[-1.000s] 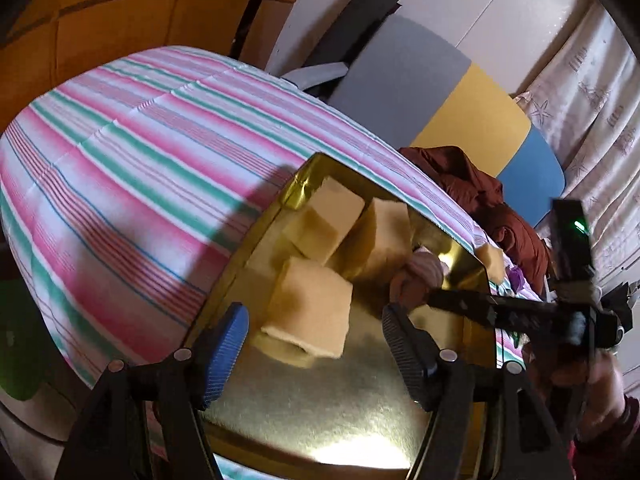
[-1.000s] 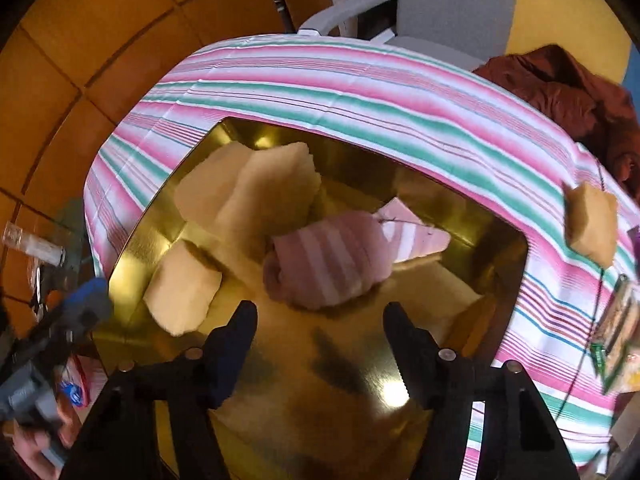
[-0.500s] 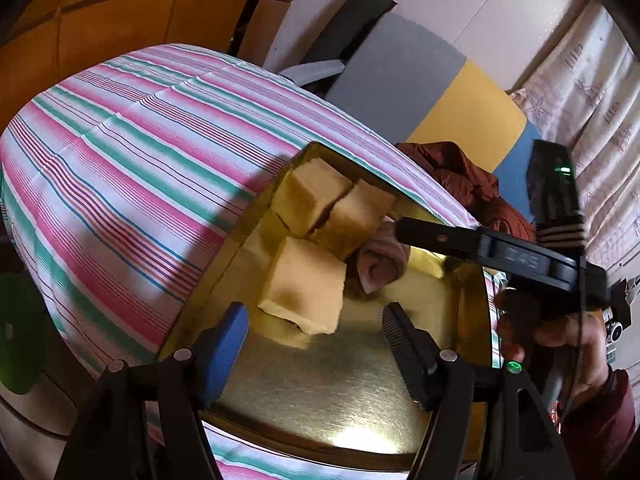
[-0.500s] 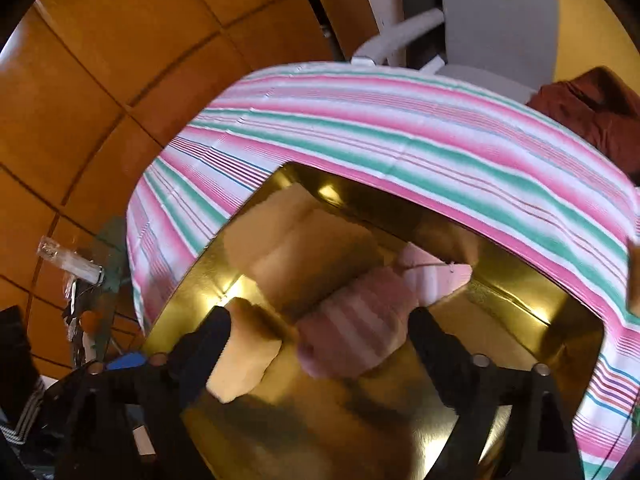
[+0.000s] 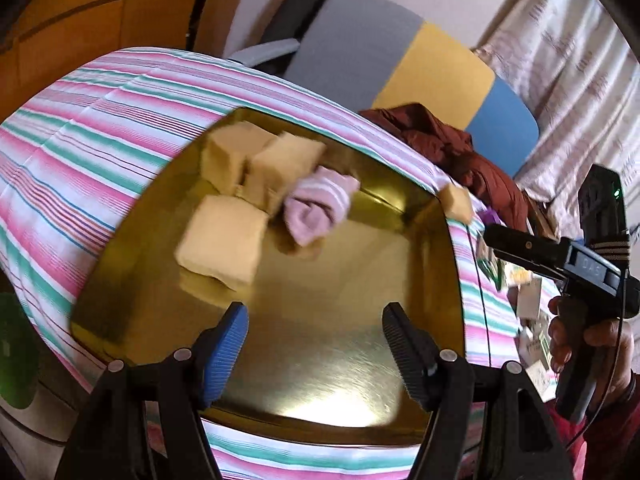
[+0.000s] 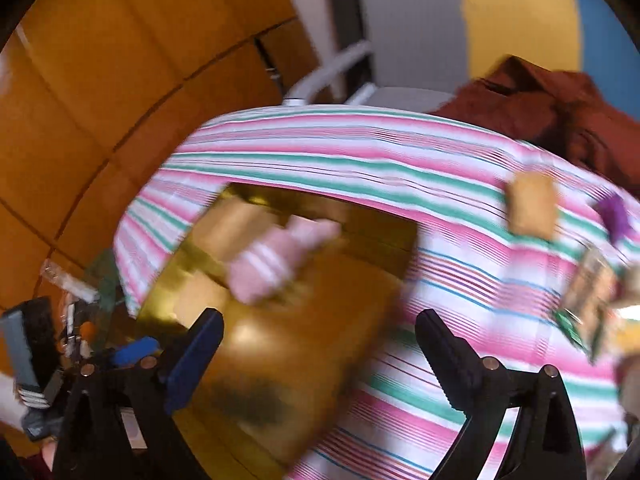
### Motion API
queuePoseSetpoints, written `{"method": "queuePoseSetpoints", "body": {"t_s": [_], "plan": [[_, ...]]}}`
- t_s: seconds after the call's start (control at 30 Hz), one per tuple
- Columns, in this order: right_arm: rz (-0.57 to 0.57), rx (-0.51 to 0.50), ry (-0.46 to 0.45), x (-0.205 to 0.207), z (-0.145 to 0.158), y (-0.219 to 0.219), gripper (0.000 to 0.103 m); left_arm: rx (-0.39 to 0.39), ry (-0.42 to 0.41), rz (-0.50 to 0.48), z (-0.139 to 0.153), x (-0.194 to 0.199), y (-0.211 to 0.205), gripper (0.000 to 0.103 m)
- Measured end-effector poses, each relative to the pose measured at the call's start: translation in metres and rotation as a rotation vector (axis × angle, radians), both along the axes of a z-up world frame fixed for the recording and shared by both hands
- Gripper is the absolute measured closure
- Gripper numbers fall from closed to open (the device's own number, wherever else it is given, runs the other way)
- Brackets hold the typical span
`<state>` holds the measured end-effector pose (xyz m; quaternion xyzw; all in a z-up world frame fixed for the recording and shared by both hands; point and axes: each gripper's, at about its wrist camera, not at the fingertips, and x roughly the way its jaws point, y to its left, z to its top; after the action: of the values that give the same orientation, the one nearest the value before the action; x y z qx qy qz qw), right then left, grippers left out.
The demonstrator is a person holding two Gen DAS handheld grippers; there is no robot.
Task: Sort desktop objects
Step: 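Move both grippers back from the tray toward the cracker packets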
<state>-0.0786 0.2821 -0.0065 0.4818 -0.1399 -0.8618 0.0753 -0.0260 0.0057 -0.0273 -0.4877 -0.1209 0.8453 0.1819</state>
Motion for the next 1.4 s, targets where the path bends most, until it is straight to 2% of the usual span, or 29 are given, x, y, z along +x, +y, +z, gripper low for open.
{"method": "queuePoseSetpoints", "body": {"t_s": [0.2, 0.33, 0.5, 0.67, 0.73, 0.8, 0.87, 1.0, 1.07, 1.2, 1.3, 1.4], "plan": [[-0.189, -0.036, -0.112, 0.038, -0.025, 0.081, 0.004, -0.024, 0.020, -0.089, 0.005, 0.011, 0.035, 0.032], [-0.296, -0.071, -0.146, 0.057, -0.038, 0.125, 0.003, -0.035, 0.044, -0.153, 0.012, 0.018, 0.060, 0.032], [-0.513, -0.113, -0.158, 0.051, -0.047, 0.178, 0.001, -0.039, 0.053, -0.200, 0.016, 0.025, 0.078, 0.032], [-0.757, -0.277, -0.159, 0.039, -0.065, 0.225, 0.001, -0.052, 0.044, -0.212, 0.015, 0.032, 0.083, 0.032], [-0.841, -0.319, -0.175, 0.036, -0.073, 0.235, 0.003, -0.048, 0.031, -0.207, 0.012, 0.032, 0.082, 0.032], [-0.897, -0.347, -0.191, 0.035, -0.082, 0.241, 0.016, -0.046, 0.021, -0.204, 0.010, 0.031, 0.080, 0.032], [-0.909, -0.345, -0.192, 0.034, -0.086, 0.243, 0.022, -0.048, 0.018, -0.198, 0.009, 0.030, 0.078, 0.032], [-0.875, -0.309, -0.195, 0.035, -0.084, 0.248, 0.044, -0.041, 0.014, -0.195, 0.007, 0.029, 0.077, 0.032], [-0.853, -0.318, -0.196, 0.041, -0.085, 0.251, 0.050, -0.040, 0.012, -0.203, 0.006, 0.029, 0.079, 0.032], [-0.779, -0.308, -0.221, 0.060, -0.087, 0.251, 0.054, -0.055, 0.015, -0.220, 0.006, 0.030, 0.088, 0.032], [-0.695, -0.242, -0.255, 0.071, -0.084, 0.246, 0.056, -0.069, 0.022, -0.241, 0.008, 0.026, 0.100, 0.032], [-0.636, -0.200, -0.245, 0.076, -0.084, 0.243, 0.057, -0.091, 0.047, -0.275, 0.013, 0.021, 0.121, 0.032]]}}
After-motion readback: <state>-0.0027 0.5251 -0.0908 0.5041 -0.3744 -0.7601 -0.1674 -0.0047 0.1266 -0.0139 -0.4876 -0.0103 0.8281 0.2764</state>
